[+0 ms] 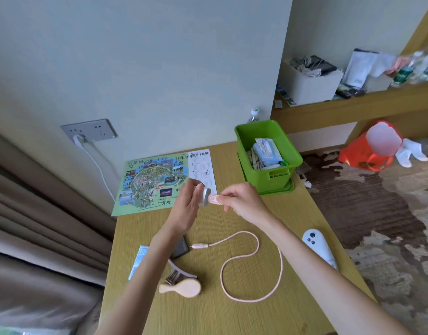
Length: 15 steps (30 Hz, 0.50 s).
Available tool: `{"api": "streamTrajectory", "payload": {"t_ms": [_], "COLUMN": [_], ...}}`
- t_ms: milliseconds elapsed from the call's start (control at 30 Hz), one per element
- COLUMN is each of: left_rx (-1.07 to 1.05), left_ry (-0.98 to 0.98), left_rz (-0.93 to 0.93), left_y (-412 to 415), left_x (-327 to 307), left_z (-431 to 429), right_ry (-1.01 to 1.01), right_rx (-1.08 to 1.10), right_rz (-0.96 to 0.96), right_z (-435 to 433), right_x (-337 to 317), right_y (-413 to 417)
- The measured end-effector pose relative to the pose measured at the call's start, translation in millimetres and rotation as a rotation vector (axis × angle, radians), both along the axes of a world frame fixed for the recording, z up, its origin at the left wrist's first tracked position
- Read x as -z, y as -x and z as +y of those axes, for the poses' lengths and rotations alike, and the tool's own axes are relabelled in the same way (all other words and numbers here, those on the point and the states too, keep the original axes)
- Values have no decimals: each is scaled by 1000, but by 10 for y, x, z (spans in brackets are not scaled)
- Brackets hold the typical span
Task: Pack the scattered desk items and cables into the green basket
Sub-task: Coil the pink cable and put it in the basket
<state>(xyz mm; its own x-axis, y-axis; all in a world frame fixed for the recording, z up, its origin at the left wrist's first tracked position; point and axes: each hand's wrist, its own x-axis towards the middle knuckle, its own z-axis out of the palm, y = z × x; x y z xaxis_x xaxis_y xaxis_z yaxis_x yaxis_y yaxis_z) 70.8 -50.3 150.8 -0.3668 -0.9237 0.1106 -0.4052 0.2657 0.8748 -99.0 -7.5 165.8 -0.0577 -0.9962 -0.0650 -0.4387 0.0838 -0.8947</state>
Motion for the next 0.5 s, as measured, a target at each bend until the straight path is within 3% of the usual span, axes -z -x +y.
{"api": "streamTrajectory", "payload": {"t_ms": [333,500], "left_rx": [-6,3], "left_ry": [187,280], "left_rz": [45,165], "left_y": [129,272], "left_x": [-686,-1243], "left_z": [-233,-348], "right_ry": [187,323], "right_rx": [85,117], "right_rz": [45,1], "right_z": [-157,-239], "right_x": [-797,-1324], "right_y": [-30,66]}}
